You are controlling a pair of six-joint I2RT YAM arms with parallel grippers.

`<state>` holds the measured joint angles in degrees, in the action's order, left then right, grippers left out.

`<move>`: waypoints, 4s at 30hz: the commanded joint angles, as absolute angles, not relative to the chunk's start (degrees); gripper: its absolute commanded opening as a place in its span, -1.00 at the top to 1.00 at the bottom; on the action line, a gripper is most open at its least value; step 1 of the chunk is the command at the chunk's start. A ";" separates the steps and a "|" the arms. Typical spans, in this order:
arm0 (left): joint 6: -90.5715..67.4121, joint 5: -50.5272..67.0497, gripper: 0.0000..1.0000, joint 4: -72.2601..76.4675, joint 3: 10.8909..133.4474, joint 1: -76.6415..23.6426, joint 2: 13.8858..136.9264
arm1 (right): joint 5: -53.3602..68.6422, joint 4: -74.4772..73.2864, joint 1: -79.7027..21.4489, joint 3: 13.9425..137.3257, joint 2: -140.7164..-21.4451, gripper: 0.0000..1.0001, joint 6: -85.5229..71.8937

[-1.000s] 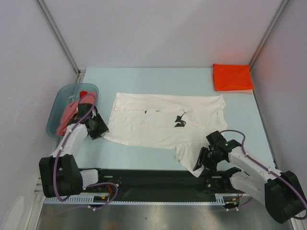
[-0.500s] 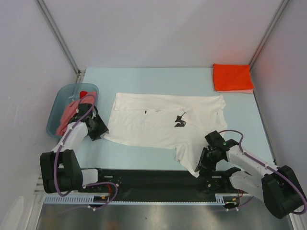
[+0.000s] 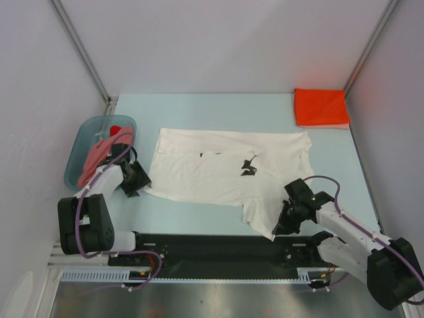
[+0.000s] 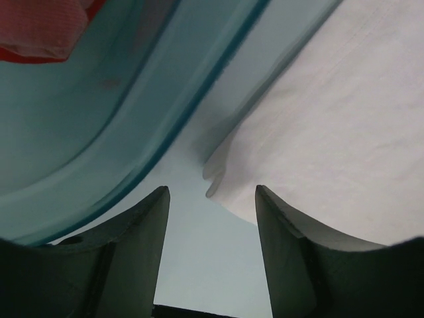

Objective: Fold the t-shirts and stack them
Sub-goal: Fold the tshirt

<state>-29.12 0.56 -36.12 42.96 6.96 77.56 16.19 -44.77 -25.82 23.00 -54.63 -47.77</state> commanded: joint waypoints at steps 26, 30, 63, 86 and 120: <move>-34.98 2.02 0.99 -36.30 42.27 7.47 74.27 | 14.15 -52.47 -5.29 40.16 -56.15 1.00 -35.00; -34.98 4.12 0.99 -35.16 42.89 7.47 74.62 | 15.38 -50.89 -0.44 45.34 -61.69 1.00 -30.86; -30.94 10.90 0.99 -32.44 55.98 7.38 84.19 | 18.10 -46.85 10.37 60.81 -81.38 1.00 -22.41; -29.53 15.91 0.94 -32.87 79.18 5.80 107.13 | 20.13 -44.65 9.67 75.32 -98.35 1.00 -21.36; -27.51 12.83 0.89 -36.12 89.73 5.62 117.15 | 18.11 -47.37 4.83 98.52 -115.84 1.00 -23.82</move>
